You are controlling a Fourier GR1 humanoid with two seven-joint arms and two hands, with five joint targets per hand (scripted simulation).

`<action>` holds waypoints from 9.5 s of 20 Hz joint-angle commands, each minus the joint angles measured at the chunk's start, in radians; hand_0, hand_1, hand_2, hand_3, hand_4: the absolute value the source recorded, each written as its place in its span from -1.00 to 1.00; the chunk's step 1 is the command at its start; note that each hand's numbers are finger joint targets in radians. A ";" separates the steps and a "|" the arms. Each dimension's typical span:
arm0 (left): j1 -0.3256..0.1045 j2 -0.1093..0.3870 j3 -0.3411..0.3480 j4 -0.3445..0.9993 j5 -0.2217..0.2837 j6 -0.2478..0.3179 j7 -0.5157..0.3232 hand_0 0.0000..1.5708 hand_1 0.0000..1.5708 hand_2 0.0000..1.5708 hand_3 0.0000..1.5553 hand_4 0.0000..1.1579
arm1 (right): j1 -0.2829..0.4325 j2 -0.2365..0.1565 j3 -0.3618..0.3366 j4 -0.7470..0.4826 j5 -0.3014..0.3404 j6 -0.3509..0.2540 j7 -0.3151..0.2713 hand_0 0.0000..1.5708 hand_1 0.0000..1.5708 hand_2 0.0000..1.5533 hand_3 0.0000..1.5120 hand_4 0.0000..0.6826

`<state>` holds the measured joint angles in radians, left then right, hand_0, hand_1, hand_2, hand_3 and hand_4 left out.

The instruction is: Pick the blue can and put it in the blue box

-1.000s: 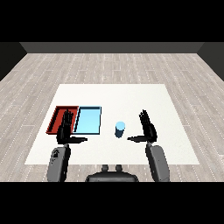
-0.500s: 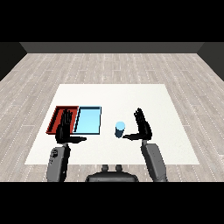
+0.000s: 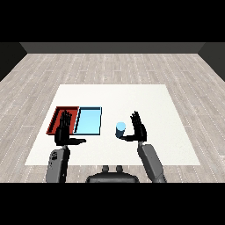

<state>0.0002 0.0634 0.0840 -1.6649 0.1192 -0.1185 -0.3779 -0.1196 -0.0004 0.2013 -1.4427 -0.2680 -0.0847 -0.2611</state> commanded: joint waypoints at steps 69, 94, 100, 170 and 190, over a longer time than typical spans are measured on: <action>-0.093 -0.062 -0.219 0.116 -0.095 0.093 0.109 -1.00 -1.00 -1.00 -1.00 -1.00 | -0.391 -0.168 0.267 0.180 0.028 -0.520 0.067 0.83 0.83 0.85 0.86 0.82; -0.280 -0.063 -0.490 0.365 0.063 0.327 0.140 -1.00 -1.00 -1.00 -1.00 -1.00 | -0.350 -0.102 0.161 -0.051 0.321 -0.340 0.340 0.90 0.90 0.89 0.85 0.80; -0.291 -0.063 -0.452 0.384 0.102 0.270 0.133 -1.00 -1.00 -1.00 -1.00 -1.00 | -0.202 -0.056 0.148 -0.073 0.372 -0.274 0.204 0.90 0.90 0.89 0.85 0.79; -0.502 -0.063 -0.785 0.677 0.619 0.585 -0.271 1.00 1.00 1.00 0.96 0.96 | -0.316 -0.007 0.225 0.001 0.067 -0.264 0.171 -1.00 -1.00 -1.00 -1.00 -1.00; -0.553 0.153 -0.565 0.711 0.443 0.594 -0.149 1.00 1.00 1.00 0.95 0.98 | 0.017 -0.081 -0.072 -0.258 -0.118 -0.125 -0.024 -1.00 -1.00 -1.00 -1.00 -1.00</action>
<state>-0.5595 0.1354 -0.5069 -0.9025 0.5897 0.4546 -0.5794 -0.1692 -0.0736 0.1713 -1.6756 -0.3605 -0.2310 -0.2433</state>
